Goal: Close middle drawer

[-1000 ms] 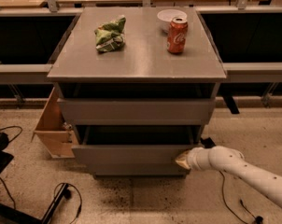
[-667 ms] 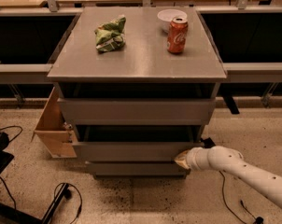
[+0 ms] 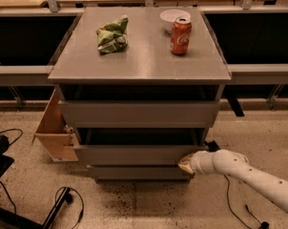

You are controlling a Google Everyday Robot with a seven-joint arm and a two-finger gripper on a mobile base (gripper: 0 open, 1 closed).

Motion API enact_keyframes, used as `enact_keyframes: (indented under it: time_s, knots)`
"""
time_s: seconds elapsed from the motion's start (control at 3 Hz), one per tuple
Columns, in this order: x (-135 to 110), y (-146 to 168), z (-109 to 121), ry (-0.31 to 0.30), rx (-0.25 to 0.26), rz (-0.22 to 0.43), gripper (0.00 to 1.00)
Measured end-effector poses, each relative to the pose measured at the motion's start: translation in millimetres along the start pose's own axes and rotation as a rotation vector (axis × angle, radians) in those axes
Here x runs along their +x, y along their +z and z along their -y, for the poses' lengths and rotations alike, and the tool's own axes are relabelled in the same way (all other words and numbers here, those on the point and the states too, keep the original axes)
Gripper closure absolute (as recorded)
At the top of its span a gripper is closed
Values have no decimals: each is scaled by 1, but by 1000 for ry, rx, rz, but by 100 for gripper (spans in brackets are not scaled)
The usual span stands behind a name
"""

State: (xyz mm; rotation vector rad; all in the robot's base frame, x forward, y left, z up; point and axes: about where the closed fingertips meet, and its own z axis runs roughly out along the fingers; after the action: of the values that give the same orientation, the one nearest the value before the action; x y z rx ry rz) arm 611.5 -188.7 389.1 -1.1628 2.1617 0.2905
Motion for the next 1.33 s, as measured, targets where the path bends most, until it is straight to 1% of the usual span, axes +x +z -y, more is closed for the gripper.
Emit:
enact_keyframes:
  time_s: [0.33,0.67,1.0,1.33]
  knots:
    - [0,0,0,0,0,0,0]
    - [0,0,0,0,0,0,4]
    - [0,0,0,0,0,0,27]
    - [1,-22,-7,-16,28,-21,50]
